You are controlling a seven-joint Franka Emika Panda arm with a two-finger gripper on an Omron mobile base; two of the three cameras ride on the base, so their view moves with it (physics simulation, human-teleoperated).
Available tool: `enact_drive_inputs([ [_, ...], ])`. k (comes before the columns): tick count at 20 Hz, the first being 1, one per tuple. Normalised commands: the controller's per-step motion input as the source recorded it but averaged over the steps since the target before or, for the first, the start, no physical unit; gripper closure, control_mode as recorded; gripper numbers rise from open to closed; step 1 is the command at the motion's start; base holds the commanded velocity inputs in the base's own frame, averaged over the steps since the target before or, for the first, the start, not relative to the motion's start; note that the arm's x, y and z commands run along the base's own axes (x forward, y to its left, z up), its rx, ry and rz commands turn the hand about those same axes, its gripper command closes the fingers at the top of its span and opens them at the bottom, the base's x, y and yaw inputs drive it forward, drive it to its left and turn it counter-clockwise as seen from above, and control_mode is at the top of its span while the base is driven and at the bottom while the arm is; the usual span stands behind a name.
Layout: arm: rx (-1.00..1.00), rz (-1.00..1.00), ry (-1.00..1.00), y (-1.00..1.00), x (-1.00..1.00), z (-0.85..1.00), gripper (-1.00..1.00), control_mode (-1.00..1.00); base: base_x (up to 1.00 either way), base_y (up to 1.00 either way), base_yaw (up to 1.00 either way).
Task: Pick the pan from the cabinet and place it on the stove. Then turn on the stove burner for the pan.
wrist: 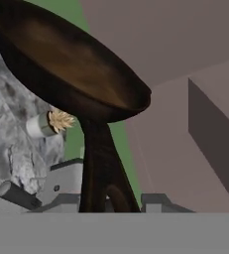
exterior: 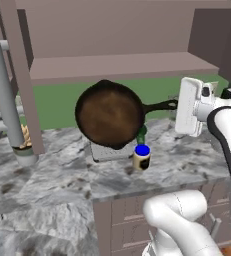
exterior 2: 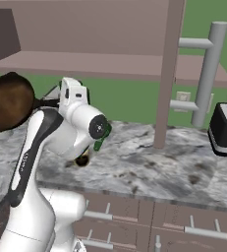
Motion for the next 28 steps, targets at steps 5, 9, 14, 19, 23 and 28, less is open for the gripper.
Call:
enact_drive_inputs([
  [5,0.0,0.0,0.0,0.0,0.0,0.0,1.0,1.0,-0.6,-0.28,-0.04],
  [9,0.0,0.0,0.0,0.0,0.0,0.0,1.0,1.0,-0.59,-0.28,-0.04],
  [14,0.0,0.0,0.0,0.0,0.0,0.0,1.0,1.0,-0.67,-0.5,-0.06],
  [19,0.0,0.0,0.0,0.0,0.0,0.0,1.0,1.0,-0.76,-0.66,-0.07],
  [23,0.0,0.0,0.0,0.0,0.0,0.0,1.0,1.0,-0.69,-0.72,-0.08],
  [28,0.0,0.0,0.0,0.0,0.0,0.0,1.0,1.0,-0.57,-0.79,-0.09],
])
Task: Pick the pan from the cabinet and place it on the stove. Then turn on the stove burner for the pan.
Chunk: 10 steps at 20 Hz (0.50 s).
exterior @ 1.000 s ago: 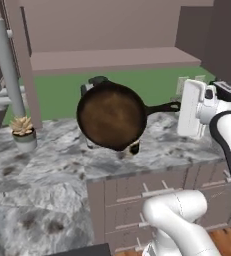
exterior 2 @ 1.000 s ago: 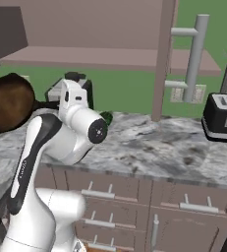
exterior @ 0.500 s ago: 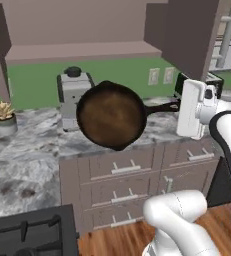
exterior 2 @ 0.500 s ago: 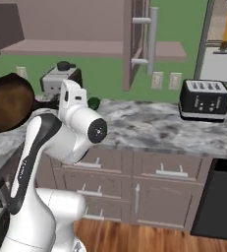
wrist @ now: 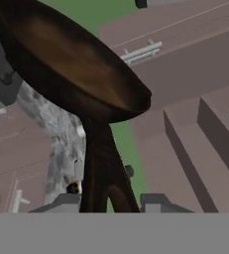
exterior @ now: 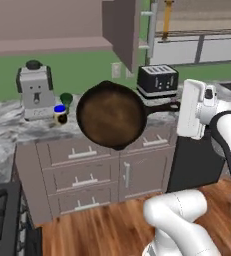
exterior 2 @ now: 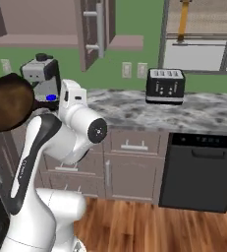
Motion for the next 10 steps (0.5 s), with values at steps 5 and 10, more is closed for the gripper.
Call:
enact_drive_inputs([
  [5,0.0,0.0,0.0,0.0,0.0,0.0,1.0,1.0,-0.32,-0.85,-0.12],
  [10,0.0,0.0,0.0,0.0,0.0,0.0,1.0,1.0,-0.06,-0.87,-0.14],
])
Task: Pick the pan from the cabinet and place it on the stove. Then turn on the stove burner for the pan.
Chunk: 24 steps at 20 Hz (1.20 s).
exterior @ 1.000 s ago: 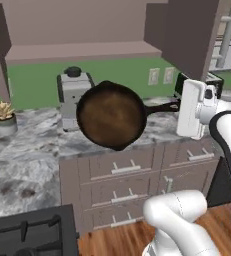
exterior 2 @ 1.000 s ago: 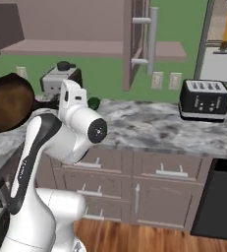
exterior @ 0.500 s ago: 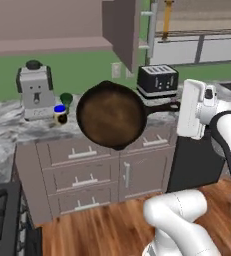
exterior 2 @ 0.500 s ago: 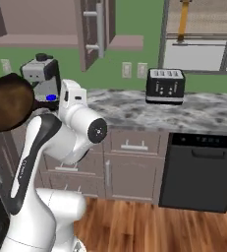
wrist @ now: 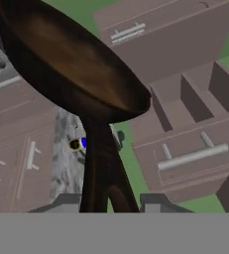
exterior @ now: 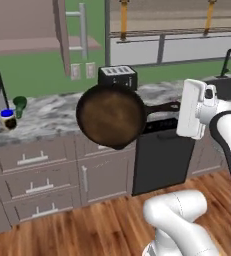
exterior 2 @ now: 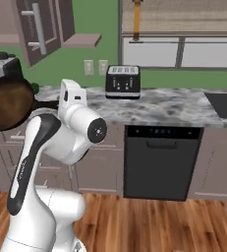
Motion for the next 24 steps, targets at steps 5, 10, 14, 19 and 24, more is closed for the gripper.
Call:
enact_drive_inputs([
  [5,0.0,0.0,0.0,0.0,0.0,0.0,1.0,1.0,-0.04,-0.81,-0.13],
  [10,0.0,0.0,0.0,0.0,0.0,0.0,1.0,1.0,-0.62,-0.4,-0.01],
  [14,0.0,0.0,0.0,0.0,0.0,0.0,1.0,1.0,-0.8,-0.03,0.15],
  [19,0.0,0.0,0.0,0.0,0.0,0.0,1.0,1.0,-0.55,0.0,0.28],
  [24,0.0,0.0,0.0,0.0,0.0,0.0,1.0,1.0,-0.33,0.06,0.34],
])
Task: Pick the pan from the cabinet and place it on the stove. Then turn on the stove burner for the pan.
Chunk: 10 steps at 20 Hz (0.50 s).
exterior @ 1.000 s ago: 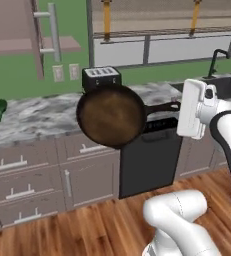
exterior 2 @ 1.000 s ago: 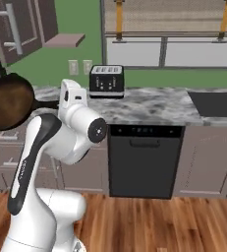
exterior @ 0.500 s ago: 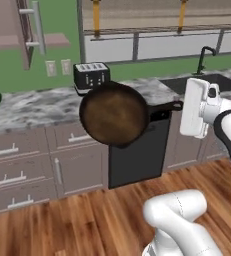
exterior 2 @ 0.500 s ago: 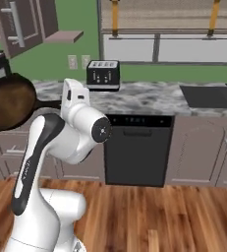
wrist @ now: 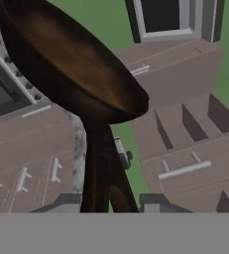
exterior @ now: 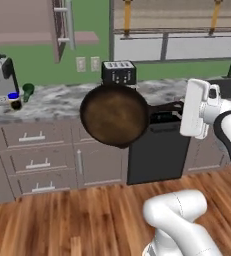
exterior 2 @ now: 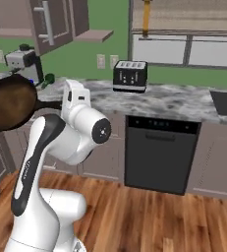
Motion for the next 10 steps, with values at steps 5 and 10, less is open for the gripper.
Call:
enact_drive_inputs([
  [5,0.0,0.0,0.0,0.0,0.0,0.0,1.0,1.0,-0.39,0.19,0.39],
  [10,0.0,0.0,0.0,0.0,0.0,0.0,1.0,1.0,-0.31,0.27,0.41],
])
